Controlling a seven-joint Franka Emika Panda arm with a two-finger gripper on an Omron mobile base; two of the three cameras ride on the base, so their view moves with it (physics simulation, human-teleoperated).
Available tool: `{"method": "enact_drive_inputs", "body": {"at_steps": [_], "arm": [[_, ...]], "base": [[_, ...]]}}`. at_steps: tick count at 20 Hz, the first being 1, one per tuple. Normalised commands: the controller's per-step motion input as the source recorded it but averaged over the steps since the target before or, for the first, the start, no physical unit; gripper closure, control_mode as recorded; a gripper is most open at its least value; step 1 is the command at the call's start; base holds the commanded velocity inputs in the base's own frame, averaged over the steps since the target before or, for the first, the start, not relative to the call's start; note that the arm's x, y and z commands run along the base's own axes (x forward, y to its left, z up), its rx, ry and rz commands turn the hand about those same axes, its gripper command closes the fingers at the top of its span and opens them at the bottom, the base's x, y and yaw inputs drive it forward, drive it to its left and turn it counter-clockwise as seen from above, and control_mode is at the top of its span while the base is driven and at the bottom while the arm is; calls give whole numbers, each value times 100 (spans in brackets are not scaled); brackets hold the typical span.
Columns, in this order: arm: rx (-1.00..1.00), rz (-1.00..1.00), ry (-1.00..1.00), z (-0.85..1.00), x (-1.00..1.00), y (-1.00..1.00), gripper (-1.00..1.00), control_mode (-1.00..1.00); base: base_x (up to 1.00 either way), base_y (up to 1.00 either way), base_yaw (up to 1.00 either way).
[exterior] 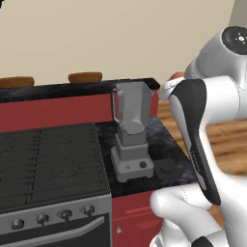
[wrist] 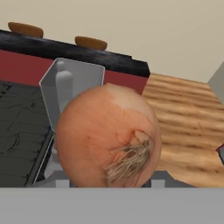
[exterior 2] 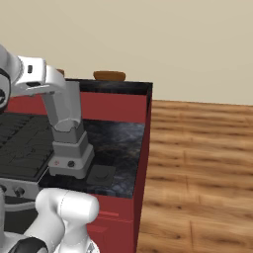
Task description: Grab the lime and onion from the fridge, place them in the blender, close the lid, and turn on the blender to create a marinade.
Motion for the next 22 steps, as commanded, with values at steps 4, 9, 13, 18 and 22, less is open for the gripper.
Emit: {"method": "enact_drive_inputs", "body": {"at_steps": [4,9,13,18,22], "arm": [[0,11,0,0,56,31,100,-100],[0,6,0,-11,69,29,100,-100],[0,1,2,-30,64,31,100,-100],[0,0,1,-46,58,13,100,-100],[0,0,4,-27,63,1,100,-100]], "base": [[0,0,0],[0,0,0],[0,0,0],[0,0,0],[0,0,0]]}}
